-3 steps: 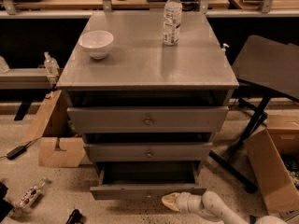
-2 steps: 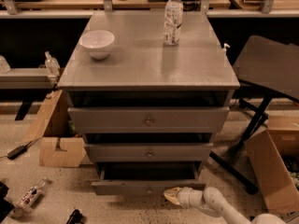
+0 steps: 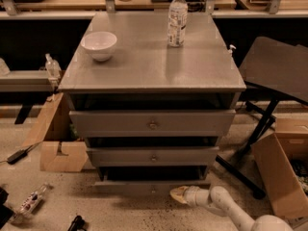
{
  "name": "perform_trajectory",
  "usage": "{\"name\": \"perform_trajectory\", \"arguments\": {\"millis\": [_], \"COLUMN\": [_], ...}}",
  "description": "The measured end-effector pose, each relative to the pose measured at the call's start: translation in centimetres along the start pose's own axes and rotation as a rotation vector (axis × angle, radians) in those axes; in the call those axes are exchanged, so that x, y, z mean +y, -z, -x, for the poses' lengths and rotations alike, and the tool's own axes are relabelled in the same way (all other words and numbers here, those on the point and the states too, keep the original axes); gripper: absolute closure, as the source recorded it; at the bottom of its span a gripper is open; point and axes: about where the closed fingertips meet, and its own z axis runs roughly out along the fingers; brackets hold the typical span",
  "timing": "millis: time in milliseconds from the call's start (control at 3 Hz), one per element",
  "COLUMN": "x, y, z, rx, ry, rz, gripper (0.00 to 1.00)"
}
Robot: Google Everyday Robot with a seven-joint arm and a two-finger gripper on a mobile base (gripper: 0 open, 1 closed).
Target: Close bottom drawer
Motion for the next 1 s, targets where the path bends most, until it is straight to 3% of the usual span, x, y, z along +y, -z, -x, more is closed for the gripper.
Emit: {"name": "perform_trajectory", "arguments": {"millis": [333,667,1000], "x": [0.3,-4.4,-4.4], "y": [0.1,0.3,0.3], "z": [-0.1,1.2,1.2], "rx": [0.000,0.003,0.003], "ry": [0.000,0.005,0.005], "rz": [0.000,-0.060,-0.060], "gripper": [1.00,0.97,0.74]}}
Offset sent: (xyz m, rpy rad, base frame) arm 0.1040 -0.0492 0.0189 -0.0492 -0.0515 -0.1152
